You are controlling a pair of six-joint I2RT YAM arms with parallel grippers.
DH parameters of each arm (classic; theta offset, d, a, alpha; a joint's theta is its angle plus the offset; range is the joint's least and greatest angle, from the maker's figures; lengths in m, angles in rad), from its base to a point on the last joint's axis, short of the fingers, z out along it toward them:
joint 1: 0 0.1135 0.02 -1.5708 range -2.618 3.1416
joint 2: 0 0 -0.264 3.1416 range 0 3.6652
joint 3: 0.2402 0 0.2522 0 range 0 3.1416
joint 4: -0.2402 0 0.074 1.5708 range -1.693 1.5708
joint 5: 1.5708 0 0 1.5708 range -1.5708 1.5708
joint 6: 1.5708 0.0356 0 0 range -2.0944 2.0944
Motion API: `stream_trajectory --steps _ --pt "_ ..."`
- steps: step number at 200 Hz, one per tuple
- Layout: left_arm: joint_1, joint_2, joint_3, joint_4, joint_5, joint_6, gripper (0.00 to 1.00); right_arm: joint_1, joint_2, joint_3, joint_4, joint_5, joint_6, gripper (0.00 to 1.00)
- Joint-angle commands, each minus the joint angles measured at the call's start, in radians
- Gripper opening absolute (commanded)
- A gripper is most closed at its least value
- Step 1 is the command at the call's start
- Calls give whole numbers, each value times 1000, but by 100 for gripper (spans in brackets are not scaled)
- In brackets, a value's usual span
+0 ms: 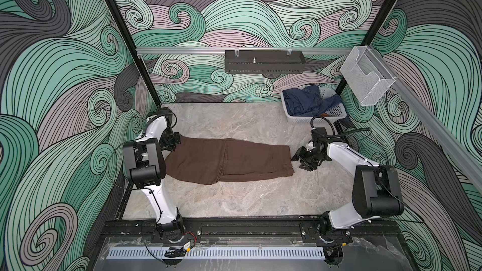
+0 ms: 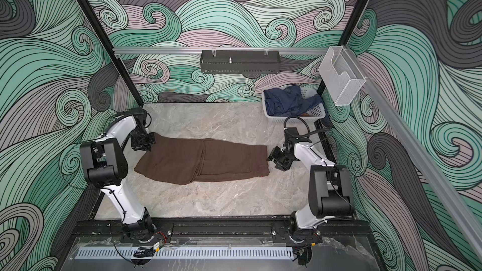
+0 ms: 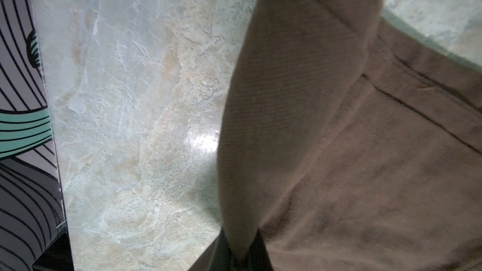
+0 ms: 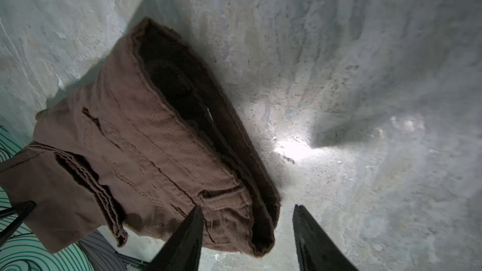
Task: Fold and stack the trousers
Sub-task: 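Lift the folded end with the left gripper and fold it toward the right gripper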
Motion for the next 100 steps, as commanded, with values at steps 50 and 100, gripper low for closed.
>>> stream_trajectory --steps 50,100 --pt "-19 -165 54 -83 254 -42 0 -5 102 19 49 -50 -21 53" --pt "-85 -232 49 -125 424 -143 0 -2 140 -1 80 -75 -12 41"
